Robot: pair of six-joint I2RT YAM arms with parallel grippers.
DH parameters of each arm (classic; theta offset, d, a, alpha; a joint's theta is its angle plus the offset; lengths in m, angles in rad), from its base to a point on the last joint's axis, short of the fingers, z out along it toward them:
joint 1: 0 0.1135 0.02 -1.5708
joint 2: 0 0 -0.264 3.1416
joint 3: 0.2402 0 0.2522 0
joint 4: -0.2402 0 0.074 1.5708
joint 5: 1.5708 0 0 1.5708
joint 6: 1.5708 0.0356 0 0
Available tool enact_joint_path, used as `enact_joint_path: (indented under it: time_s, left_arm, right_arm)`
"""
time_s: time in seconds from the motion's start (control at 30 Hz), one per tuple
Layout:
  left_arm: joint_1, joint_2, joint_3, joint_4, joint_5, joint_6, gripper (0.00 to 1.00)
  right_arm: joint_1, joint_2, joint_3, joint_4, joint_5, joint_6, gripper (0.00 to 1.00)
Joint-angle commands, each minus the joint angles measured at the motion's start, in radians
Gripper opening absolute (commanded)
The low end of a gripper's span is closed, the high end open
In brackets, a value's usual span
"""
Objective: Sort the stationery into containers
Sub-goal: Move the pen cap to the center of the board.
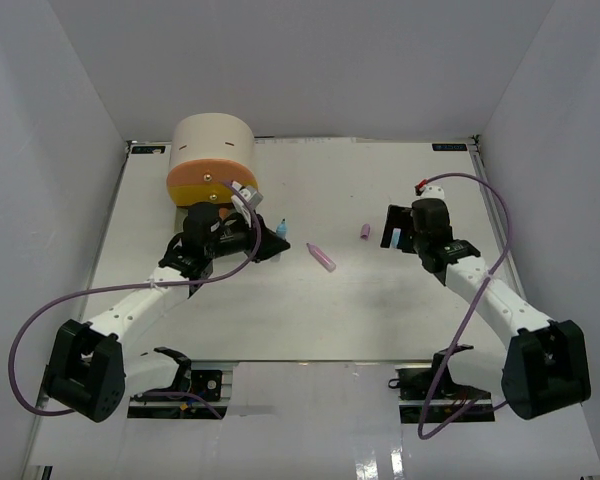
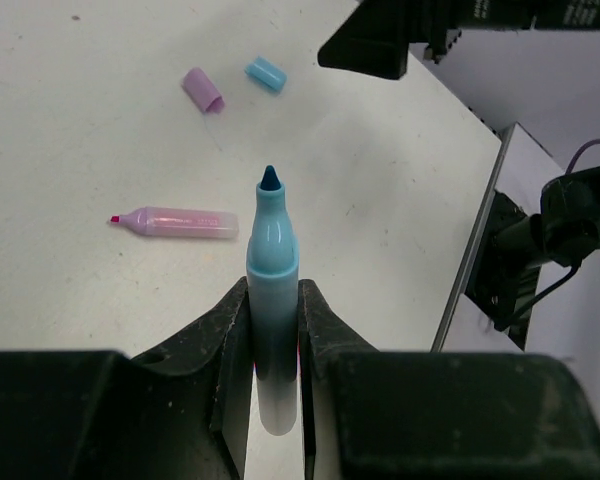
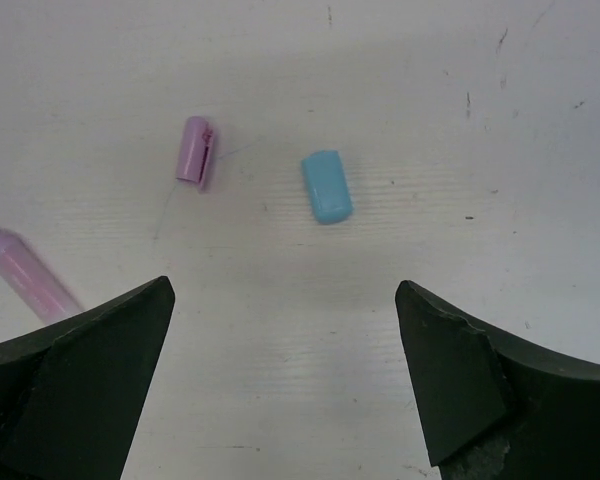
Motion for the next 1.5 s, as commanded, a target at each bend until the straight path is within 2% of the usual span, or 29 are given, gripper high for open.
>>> enact_joint_path:
  time_s: [0.0,0.03,0.1,0.3,0.5,0.6,0.77,1.1,1.47]
  left_arm:
    - [-0.001,-0.043,0.061,-0.128,0.072,0.116,0.00]
    - [-0.001,-0.046,0.063,-0.154,0.063,0.139,0.00]
    - [-0.001,-0.057,0.058,-0.171,0.035,0.158,0.00]
    - [0.001,-0.051,0.071,-0.233,-0.032,0.179,0.00]
    - [-0.001,-0.065,0.064,-0.245,-0.105,0.178,0.00]
    - [-0.001,-0.079,0.060,-0.236,-0.123,0.169,0.00]
    - [-0.001,-0.088,0.055,-0.231,-0.149,0.162,0.00]
    - [-0.001,-0.091,0.049,-0.227,-0.172,0.156,0.00]
    - [-0.001,-0.085,0.045,-0.220,-0.168,0.150,0.00]
  right_arm:
    - [-0.071,0.099,0.051,-0.023,-0.062,0.003,1.00]
    - [-0.082,0.122,0.056,-0.006,-0.066,-0.012,1.00]
    - [-0.103,0.180,0.067,0.023,-0.089,-0.036,0.92]
    - [-0.119,0.337,0.142,0.094,-0.138,-0.168,0.84]
    - [-0.119,0.484,0.209,0.118,-0.197,-0.273,0.82]
    - [-0.120,0.535,0.229,0.112,-0.217,-0.302,0.81]
    - [-0.119,0.576,0.245,0.092,-0.299,-0.359,0.70]
    - [-0.077,0.601,0.240,0.040,-0.411,-0.494,0.70]
    - [0.116,0.589,0.214,-0.061,-0.499,-0.655,0.72]
